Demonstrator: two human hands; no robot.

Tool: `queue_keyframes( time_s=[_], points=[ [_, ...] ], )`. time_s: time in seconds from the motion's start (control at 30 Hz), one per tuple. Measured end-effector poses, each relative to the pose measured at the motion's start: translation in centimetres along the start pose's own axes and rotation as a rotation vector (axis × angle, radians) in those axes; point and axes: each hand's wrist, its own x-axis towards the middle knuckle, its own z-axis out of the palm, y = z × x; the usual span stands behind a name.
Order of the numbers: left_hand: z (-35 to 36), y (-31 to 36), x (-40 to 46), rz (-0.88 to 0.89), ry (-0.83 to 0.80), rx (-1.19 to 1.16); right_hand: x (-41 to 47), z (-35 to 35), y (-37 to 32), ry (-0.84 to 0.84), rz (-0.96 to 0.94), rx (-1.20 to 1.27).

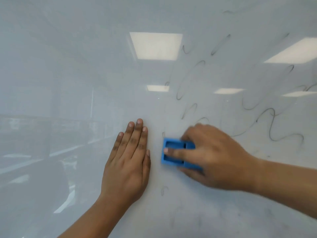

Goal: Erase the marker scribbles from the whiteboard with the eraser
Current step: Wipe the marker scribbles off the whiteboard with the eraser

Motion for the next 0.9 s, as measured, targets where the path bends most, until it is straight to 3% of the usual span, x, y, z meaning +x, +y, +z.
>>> queue_keyframes(
  time_s=[0.1, 0.2, 0.4, 0.5, 0.57, 0.63, 0.73, 0.8, 0.9],
  points=[
    [0.0, -0.1, 0.0, 0.004, 0.007, -0.032, 5.8, -2.0, 5.5, 0.193, 0.209, -0.082],
    [-0.2, -0.2, 0.0, 0.017, 0.021, -0.075, 8.1, -2.5, 7.0, 0.262, 0.326, -0.049],
    [-0.5, -0.7, -0.3, 0.047, 0.047, -0.234, 1.2, 1.0, -1.7, -0.041, -0.023, 0.052],
    [-0.6, -0.8, -0.4, 0.048, 0.037, -0.253, -2.1, 3.1, -6.0, -0.198, -0.243, -0.033],
    [-0.6, -0.9, -0.5, 0.059, 0.034, -0.236, -1.3, 3.0, -5.6, -0.222, -0.293, -0.051],
    [-0.6, -0.9, -0.4, 0.066, 0.036, -0.246, 1.9, 1.5, -2.3, -0.147, -0.221, -0.065],
    [-0.7, -0.7, -0.5, 0.051, 0.033, -0.266, 7.6, -2.6, 4.6, 0.100, 0.162, -0.140],
    [-0.8, -0.7, -0.6, 0.045, 0.028, -0.262, 9.3, -3.9, 7.1, 0.172, 0.359, -0.137],
    [-0.5, -0.8, -0.5, 0.071, 0.035, -0.239, 8.0, -2.7, 5.7, 0.194, 0.309, -0.105]
  ],
)
